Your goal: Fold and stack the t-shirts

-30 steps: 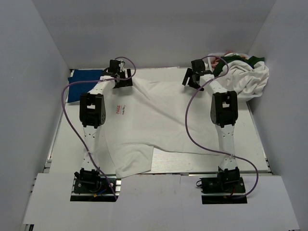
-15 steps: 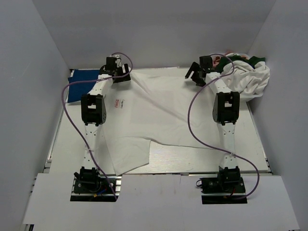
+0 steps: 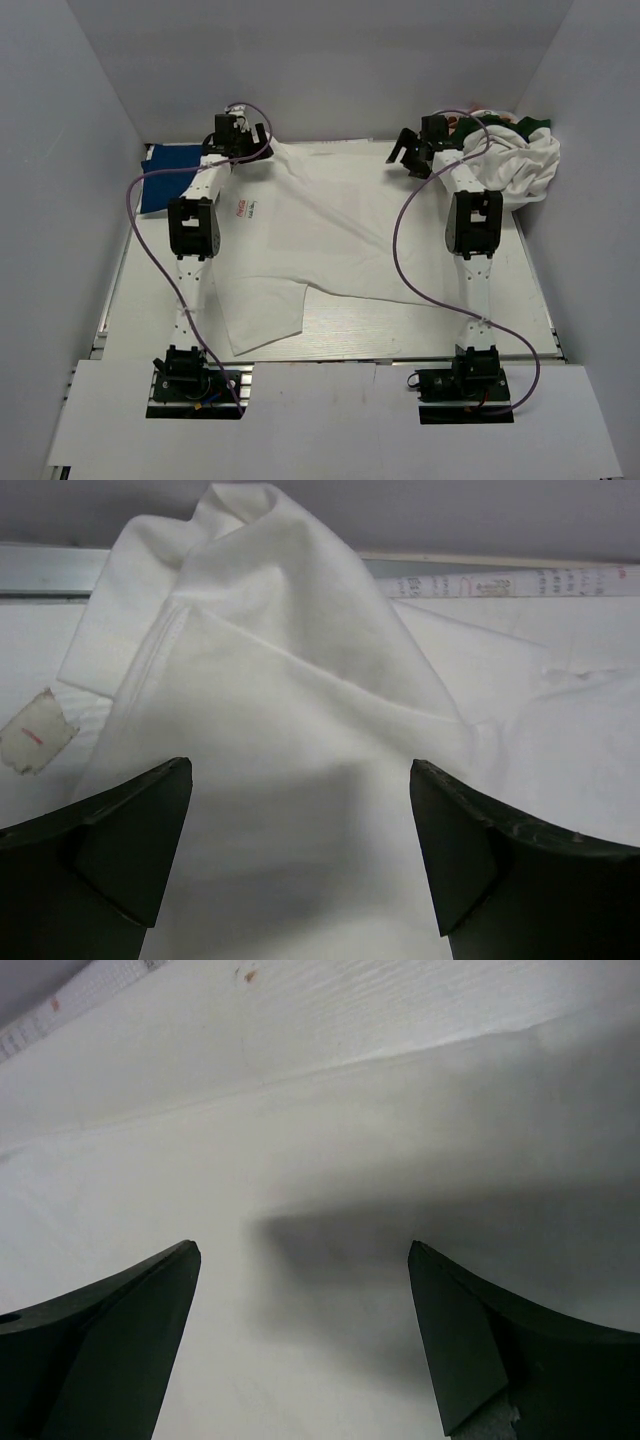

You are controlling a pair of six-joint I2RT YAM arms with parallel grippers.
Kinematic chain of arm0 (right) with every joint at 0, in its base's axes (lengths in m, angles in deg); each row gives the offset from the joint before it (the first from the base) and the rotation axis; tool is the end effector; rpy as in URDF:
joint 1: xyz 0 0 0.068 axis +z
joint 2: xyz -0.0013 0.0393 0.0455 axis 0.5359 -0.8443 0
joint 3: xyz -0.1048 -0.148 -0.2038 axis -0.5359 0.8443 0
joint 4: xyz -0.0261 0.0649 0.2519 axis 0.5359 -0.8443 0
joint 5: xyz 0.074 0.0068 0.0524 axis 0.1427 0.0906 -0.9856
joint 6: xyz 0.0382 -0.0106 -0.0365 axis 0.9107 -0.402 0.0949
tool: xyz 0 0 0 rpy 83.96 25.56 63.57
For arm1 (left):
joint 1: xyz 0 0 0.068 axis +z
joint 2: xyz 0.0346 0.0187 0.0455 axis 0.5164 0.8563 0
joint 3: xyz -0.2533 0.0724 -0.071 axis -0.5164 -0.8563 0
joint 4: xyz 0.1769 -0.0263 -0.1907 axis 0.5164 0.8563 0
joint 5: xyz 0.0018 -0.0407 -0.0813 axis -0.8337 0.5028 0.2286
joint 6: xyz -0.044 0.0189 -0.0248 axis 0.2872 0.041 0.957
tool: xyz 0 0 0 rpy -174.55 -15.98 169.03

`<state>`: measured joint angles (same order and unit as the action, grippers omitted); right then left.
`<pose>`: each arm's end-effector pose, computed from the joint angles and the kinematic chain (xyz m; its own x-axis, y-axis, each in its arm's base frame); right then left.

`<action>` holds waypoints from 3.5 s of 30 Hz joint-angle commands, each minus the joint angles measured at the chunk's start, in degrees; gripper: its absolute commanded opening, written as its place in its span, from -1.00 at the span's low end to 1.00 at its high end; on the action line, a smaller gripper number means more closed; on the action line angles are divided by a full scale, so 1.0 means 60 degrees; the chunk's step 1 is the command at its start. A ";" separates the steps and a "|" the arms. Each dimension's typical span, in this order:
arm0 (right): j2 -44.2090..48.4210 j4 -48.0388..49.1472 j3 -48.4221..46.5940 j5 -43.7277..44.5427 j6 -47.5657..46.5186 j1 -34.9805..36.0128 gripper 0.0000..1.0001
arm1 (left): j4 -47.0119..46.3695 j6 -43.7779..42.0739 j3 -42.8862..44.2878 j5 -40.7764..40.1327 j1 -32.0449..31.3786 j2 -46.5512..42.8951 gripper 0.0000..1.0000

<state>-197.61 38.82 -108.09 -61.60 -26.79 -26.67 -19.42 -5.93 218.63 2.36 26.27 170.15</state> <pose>0.5729 0.0611 0.1746 -0.6540 0.4260 -0.6251 0.1685 0.8877 0.4286 0.5965 -0.0583 0.1613 -0.6222 -0.1797 -0.7620 0.1197 0.9401 -0.3193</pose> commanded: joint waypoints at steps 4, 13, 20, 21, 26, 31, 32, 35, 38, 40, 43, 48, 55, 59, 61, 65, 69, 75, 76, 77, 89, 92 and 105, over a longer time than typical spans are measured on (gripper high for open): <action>0.4672 0.0587 0.2770 0.0886 -0.1759 0.0654 0.81 | 0.1215 0.0741 -0.2129 0.0161 -0.0133 -0.4850 0.99; 1.0226 0.2096 1.1033 0.2937 -0.0295 0.1417 0.81 | 0.1744 0.3699 -1.1839 -0.0043 -0.0514 -1.1721 0.99; 1.2779 0.1628 1.3406 0.2674 0.0391 0.1767 0.81 | 0.4840 0.4800 -1.5345 -0.0923 -0.0808 -1.5893 0.99; 1.2998 0.1599 1.3671 0.2674 0.0452 0.1797 0.81 | 0.5329 0.4960 -1.5535 -0.1127 -0.0808 -1.6308 0.99; 1.4725 0.0824 1.4931 0.3932 0.1418 0.1827 0.81 | 0.6755 0.5533 -1.7365 -0.0692 -0.0808 -1.7411 0.99; 1.5286 0.0355 1.5475 0.4680 0.2093 0.1754 0.81 | 0.6330 0.5533 -1.8393 -0.0119 -0.0997 -1.6622 0.90; 1.5315 0.0295 1.5592 0.4666 0.2151 0.1739 0.81 | 0.6330 0.5533 -1.8394 -0.0119 -0.1100 -1.6518 0.90; 1.5301 0.0047 1.5769 0.4709 0.2152 0.1724 0.81 | 0.6111 0.5649 -1.8539 -0.0206 -0.1320 -1.6299 0.82; 1.5271 -0.0101 1.5871 0.4797 0.2196 0.1724 0.81 | 0.5409 0.5738 -1.9052 -0.0119 -0.1539 -1.5728 0.73; 1.5286 -0.0144 1.5959 0.4754 0.2196 0.1724 0.81 | 0.4679 0.5956 -1.9257 -0.0001 -0.1628 -1.5217 0.58; 1.5271 -0.0349 1.6047 0.4520 0.2021 0.1710 0.81 | 0.4367 0.6132 -1.9258 -0.0264 -0.1716 -1.4995 -0.12; 1.5446 -0.1081 1.6515 0.4841 0.2137 0.1681 0.81 | 0.4162 0.6133 -1.9141 -0.0091 -0.1804 -1.4994 -1.00; 1.5038 -0.1346 1.6999 0.3834 0.2386 0.1695 0.72 | 0.3503 0.5768 -1.8790 0.0658 -0.1892 -1.4994 -1.00; 1.4380 -0.1010 1.7101 0.3494 0.2357 0.1710 0.61 | 0.3503 0.5431 -1.8103 0.0658 -0.1892 -1.5095 -1.00; 1.4087 -0.0498 1.7160 0.3392 0.2343 0.1695 0.54 | 0.3226 0.5430 -1.8013 0.0891 -0.1892 -1.5241 -1.00; 1.3441 0.0175 1.7117 0.3143 0.2430 0.1710 -0.22 | 0.2684 0.5255 -1.7501 0.0892 -0.1892 -1.5345 -1.00; 1.3307 0.0031 1.6839 0.3171 0.2298 0.1739 -1.00 | 0.2450 0.5049 -1.6755 0.0995 -0.1892 -1.5096 -1.00; 1.3484 0.0147 1.6079 0.3289 0.2225 0.1710 -1.00 | 0.1263 0.4961 -1.5700 0.0804 -0.1804 -1.4732 -1.00; 1.3339 0.0163 1.5961 0.3231 0.2196 0.1724 -1.00 | 0.1088 0.4961 -1.5437 0.0920 -0.1674 -1.4585 -1.00; 1.3294 0.0163 1.5727 0.3230 0.2196 0.1695 -1.00 | 0.0825 0.4961 -1.5275 0.0921 -0.1672 -1.4424 -1.00; 1.1290 0.0470 1.3003 0.4108 0.2109 0.1607 -1.00 | 0.0589 0.4289 -1.1672 -0.0543 -0.1482 -1.1348 -1.00; 1.0748 0.0880 1.2330 0.4533 0.2049 0.1491 -1.00 | -0.0026 0.3807 -1.1115 -0.0646 -0.1379 -1.0732 -1.00; 0.8390 0.1189 1.0191 0.4944 0.1258 0.0993 -1.00 | -0.2106 0.2194 -0.9649 -0.0954 -0.0897 -0.8958 -1.00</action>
<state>-144.01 44.72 -42.10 -34.34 -17.57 -19.72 -26.64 10.97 157.74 -2.01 19.69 116.71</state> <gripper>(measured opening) 0.041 0.028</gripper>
